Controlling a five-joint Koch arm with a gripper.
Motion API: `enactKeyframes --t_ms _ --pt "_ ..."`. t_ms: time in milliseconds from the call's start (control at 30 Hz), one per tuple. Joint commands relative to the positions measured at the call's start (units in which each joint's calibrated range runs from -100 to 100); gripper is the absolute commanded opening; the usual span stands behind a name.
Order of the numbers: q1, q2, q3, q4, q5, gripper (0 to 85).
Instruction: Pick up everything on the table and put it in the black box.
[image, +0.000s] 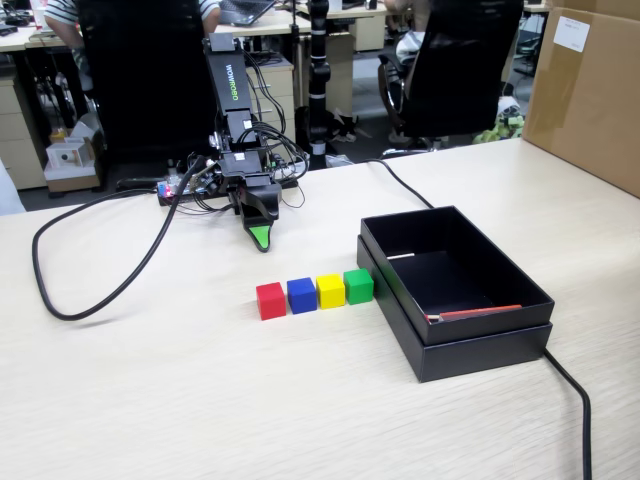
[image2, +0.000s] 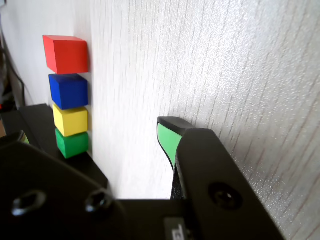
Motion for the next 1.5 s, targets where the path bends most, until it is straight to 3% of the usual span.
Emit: enactKeyframes --t_ms 0,900,1133,1467 --pt "0.0 0.53 -0.84 -2.15 -0.49 50.0" --pt "0.93 0.76 0.43 -3.02 -0.05 47.6" --pt "-0.93 0.87 17.56 -27.04 0.0 47.6" --pt "-2.05 20.15 43.86 -44.4 0.05 47.5"
